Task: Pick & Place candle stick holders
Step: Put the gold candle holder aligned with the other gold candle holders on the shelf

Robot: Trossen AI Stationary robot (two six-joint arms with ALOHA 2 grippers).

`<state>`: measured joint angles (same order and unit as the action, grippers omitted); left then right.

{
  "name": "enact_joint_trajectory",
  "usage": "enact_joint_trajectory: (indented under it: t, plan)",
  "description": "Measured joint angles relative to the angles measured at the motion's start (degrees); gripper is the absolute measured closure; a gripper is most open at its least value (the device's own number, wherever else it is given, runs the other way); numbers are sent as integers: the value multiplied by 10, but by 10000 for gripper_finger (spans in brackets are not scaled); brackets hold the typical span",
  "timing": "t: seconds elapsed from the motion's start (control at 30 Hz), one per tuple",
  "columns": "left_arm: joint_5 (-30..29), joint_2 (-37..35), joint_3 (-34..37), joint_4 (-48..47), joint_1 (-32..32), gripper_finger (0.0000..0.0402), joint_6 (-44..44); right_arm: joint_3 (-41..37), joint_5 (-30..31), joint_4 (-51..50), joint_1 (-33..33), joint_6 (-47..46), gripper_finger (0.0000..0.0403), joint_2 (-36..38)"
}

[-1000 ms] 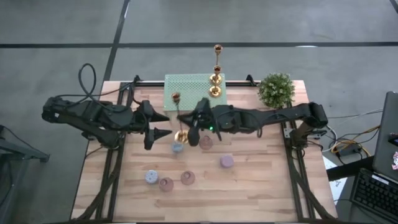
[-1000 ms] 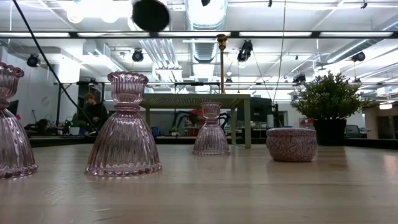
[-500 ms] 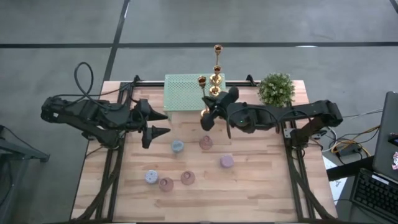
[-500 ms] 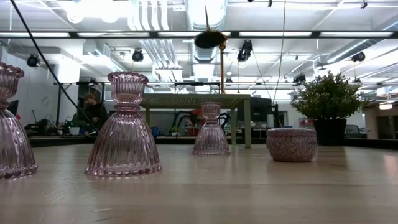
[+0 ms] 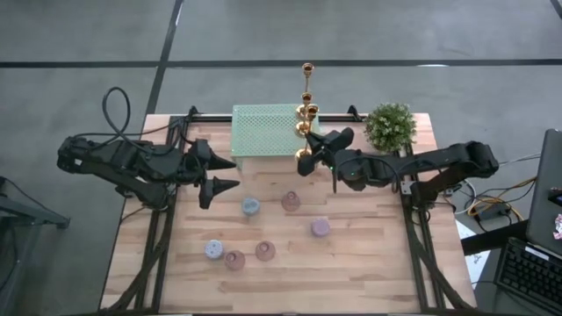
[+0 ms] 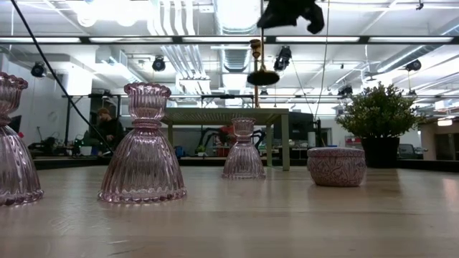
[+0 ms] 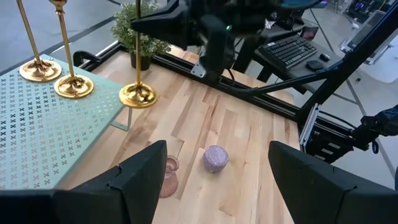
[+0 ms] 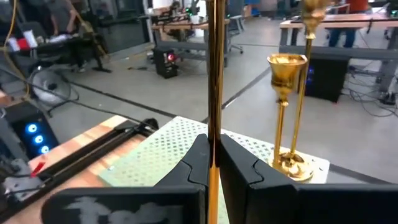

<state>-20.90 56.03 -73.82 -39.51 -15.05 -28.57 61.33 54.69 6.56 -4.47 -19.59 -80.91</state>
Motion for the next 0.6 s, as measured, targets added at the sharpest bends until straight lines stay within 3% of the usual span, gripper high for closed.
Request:
enact_joint_trajectory:
  t: [0.2,0.6]
  plan:
    - [5,0,0,0,0,117,-11,-53,10,48,24,4,390,1]
    - [5,0,0,0,0,117,-20,-74,-9,84,66,49,390,1]
